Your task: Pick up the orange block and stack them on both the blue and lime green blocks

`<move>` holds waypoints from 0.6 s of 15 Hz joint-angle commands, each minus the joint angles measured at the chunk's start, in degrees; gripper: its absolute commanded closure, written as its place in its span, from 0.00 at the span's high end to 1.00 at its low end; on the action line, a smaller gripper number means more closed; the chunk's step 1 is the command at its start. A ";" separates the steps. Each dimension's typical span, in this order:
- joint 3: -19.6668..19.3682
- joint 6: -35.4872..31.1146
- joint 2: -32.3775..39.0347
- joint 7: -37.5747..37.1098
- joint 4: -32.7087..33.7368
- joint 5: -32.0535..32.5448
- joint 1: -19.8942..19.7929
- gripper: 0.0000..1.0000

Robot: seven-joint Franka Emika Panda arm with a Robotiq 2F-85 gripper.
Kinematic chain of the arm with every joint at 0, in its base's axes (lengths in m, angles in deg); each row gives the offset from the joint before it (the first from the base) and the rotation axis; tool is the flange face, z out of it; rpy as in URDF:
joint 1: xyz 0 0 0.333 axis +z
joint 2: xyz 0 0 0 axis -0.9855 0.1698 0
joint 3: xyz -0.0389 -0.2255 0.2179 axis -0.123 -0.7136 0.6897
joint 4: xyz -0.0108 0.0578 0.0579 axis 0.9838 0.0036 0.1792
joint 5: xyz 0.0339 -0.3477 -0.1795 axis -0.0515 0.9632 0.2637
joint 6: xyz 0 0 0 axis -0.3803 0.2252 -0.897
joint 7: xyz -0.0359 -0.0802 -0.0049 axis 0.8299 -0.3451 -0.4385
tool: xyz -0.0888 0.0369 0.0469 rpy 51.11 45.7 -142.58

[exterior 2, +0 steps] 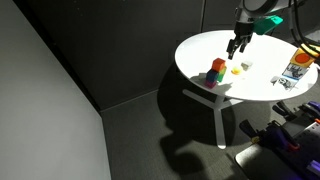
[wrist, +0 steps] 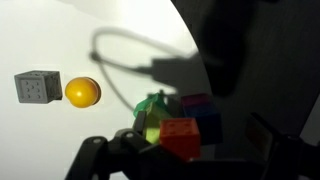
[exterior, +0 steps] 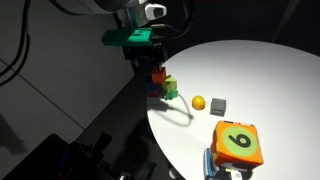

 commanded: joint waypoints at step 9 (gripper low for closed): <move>0.21 8.05 -10.51 -0.16 -6.86 0.69 -0.28 1.00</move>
